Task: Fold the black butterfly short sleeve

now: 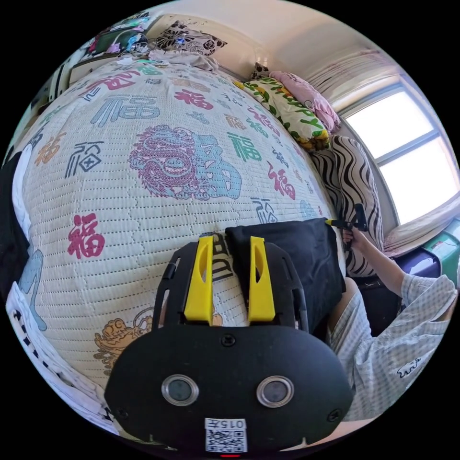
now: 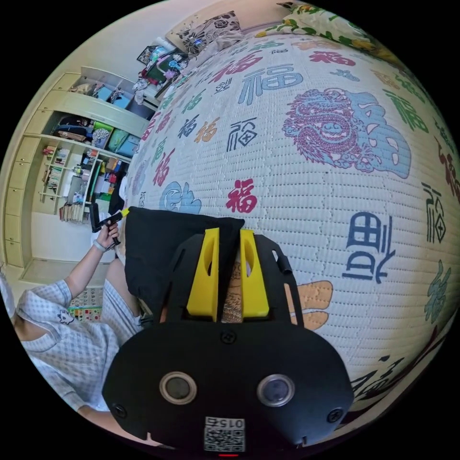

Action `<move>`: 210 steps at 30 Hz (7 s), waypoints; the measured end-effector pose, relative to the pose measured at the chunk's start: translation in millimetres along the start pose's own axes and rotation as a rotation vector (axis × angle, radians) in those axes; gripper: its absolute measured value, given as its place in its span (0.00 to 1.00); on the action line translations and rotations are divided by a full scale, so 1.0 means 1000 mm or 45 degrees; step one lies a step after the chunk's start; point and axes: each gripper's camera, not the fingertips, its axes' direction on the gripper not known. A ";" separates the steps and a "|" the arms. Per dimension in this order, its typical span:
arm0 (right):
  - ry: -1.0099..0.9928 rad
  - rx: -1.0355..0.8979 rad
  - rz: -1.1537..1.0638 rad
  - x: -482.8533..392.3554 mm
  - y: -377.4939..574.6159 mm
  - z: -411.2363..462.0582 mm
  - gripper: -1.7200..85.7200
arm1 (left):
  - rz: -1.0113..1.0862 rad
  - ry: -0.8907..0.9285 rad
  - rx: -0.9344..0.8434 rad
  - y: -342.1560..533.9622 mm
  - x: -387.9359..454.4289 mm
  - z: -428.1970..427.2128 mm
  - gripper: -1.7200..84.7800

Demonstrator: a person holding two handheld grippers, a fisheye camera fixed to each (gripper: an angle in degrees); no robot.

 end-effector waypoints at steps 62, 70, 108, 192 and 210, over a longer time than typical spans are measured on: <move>0.434 -0.375 -0.649 -0.223 0.156 0.150 0.01 | -0.122 -0.024 -0.208 0.243 0.208 0.082 0.02; 0.342 -0.393 -0.435 -0.207 0.171 0.162 0.02 | -0.139 -0.081 -0.267 0.260 0.225 0.116 0.04; 0.275 -0.038 0.215 -0.060 0.287 0.087 0.08 | -0.392 -0.293 -0.105 0.281 0.294 0.170 0.06; 0.586 -0.443 -0.557 -0.595 -0.228 0.545 0.12 | -0.529 0.043 0.040 0.369 0.131 0.088 0.12; 0.749 -0.628 -0.727 -0.641 -0.319 0.588 0.01 | -0.461 0.361 0.244 0.420 0.110 0.023 0.01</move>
